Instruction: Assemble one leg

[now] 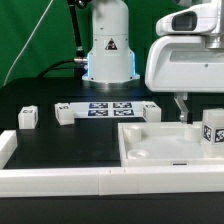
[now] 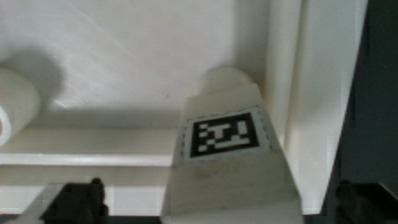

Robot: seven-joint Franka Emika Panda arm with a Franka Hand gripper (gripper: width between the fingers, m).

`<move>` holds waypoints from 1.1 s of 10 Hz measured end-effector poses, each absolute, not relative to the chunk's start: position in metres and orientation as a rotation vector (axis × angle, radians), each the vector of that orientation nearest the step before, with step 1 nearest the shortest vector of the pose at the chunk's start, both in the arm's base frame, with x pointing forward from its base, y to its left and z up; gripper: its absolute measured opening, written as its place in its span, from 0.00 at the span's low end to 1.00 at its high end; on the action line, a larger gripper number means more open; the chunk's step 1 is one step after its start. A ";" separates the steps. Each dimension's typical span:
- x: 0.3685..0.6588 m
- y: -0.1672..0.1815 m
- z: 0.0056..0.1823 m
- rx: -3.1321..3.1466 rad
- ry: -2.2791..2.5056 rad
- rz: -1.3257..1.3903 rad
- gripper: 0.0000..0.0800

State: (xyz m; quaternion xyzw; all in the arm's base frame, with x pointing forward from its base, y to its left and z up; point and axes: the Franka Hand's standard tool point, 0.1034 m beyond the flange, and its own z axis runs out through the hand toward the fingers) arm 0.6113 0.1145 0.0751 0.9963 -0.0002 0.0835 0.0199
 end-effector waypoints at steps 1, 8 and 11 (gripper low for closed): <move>0.611 0.114 0.075 3.092 -0.036 0.258 0.81; 0.610 0.115 0.074 3.081 -0.569 0.264 0.36; 0.608 0.101 0.073 2.970 -0.991 0.312 0.36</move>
Offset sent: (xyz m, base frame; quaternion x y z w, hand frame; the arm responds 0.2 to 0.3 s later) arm 0.0000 0.0000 0.0000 0.0000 0.0000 0.0799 0.9968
